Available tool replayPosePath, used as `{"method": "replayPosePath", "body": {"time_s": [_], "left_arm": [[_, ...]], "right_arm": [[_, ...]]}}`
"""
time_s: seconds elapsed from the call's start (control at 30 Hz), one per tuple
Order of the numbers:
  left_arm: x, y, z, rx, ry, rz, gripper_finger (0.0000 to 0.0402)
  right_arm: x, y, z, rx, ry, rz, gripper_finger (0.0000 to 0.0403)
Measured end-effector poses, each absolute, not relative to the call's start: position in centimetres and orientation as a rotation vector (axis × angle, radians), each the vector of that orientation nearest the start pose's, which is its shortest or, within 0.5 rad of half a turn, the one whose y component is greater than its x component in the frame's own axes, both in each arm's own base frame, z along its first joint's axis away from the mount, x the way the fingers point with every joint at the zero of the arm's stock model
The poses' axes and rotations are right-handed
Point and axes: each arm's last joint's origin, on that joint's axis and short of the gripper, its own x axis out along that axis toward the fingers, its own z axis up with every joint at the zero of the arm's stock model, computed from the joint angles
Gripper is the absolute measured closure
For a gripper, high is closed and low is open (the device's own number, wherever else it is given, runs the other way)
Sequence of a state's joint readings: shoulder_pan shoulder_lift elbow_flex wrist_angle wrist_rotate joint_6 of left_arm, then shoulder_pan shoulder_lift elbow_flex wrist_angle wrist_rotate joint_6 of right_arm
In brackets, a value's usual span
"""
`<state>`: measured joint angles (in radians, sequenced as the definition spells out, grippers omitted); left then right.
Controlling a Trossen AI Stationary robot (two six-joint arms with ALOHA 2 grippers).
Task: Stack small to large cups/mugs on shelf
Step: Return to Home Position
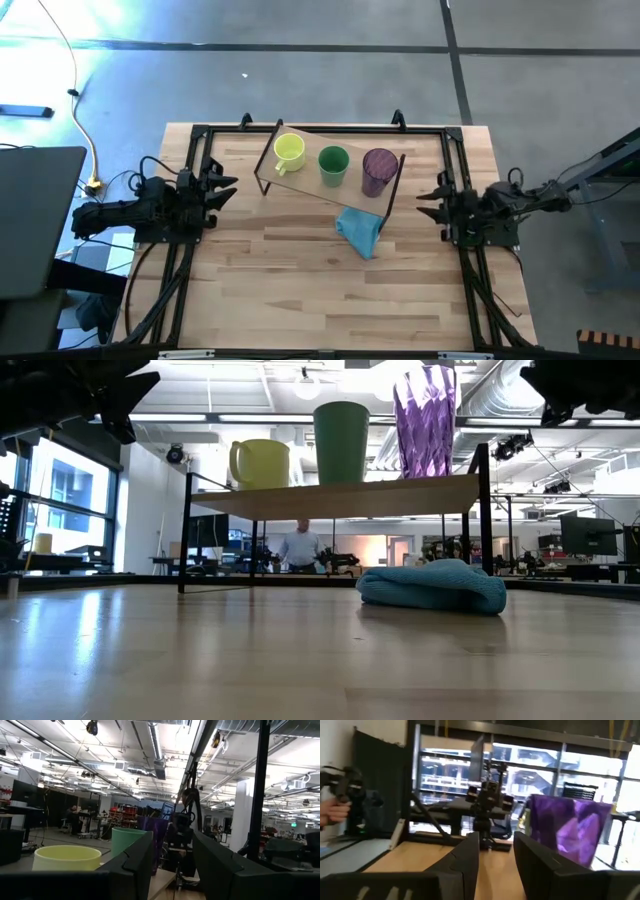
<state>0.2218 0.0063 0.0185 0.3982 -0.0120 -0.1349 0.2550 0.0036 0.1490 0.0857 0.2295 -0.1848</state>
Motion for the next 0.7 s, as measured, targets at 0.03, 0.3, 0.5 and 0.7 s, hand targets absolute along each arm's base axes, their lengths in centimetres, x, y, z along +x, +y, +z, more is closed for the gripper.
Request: {"method": "replayPosePath", "body": {"time_s": [0.03, 0.3, 0.5, 0.7], "left_arm": [[8.7, 2.0, 20.7, -0.089, -0.422, 0.202, 0.0275], [8.7, 2.0, 20.6, -0.090, -0.421, 0.202, 0.0275], [8.7, 2.0, 20.6, -0.090, -0.421, 0.202, 0.0275], [8.7, 1.9, 20.6, -0.086, -0.411, 0.181, 0.0275]], "right_arm": [[8.2, 1.5, 22.1, -0.133, -0.228, 0.017, 0.0288], [8.3, 1.7, 21.3, -0.142, -0.146, 0.075, 0.0288], [8.3, 2.0, 21.1, -0.185, -0.134, 0.174, 0.0288], [8.4, 2.0, 20.5, -0.204, -0.082, 0.187, 0.0288]]}}
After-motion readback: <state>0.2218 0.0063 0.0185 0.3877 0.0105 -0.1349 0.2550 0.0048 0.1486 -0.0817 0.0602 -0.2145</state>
